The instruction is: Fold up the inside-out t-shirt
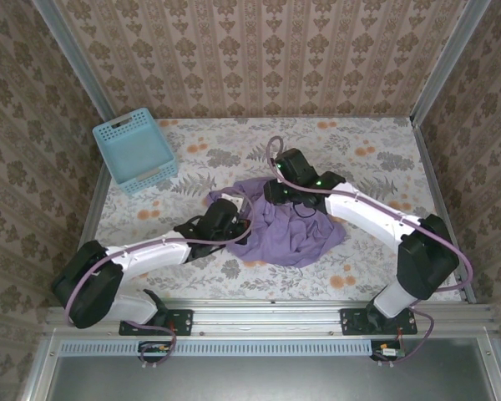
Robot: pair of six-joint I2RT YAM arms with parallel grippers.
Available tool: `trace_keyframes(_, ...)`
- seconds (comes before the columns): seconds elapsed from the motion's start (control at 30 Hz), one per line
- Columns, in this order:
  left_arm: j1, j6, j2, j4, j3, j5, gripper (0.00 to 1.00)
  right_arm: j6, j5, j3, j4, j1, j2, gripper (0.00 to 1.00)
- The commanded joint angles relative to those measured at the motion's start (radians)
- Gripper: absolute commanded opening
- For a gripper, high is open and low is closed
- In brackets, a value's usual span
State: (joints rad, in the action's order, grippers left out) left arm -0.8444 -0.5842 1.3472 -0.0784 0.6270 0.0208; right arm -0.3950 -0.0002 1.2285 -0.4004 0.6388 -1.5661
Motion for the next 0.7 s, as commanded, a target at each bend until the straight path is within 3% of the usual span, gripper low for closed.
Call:
trace_keyframes(0.0, 0.015, -0.016, 0.007, -0.039, -0.012, 0.028, 0.00, 0.034, -0.054, -0.046, -0.013, 0.015, 0.101, 0.34)
trace_keyframes(0.13, 0.022, -0.020, 0.011, -0.053, -0.018, 0.035, 0.00, 0.011, -0.100, -0.153, 0.019, 0.053, 0.159, 0.32)
trace_keyframes(0.4, 0.024, -0.023, 0.008, -0.052, -0.021, 0.039, 0.00, -0.044, -0.155, -0.210, 0.132, 0.068, 0.084, 0.30)
trace_keyframes(0.67, 0.024, -0.028, -0.002, -0.047, -0.025, 0.036, 0.00, -0.086, -0.082, -0.172, 0.106, 0.026, 0.008, 0.33)
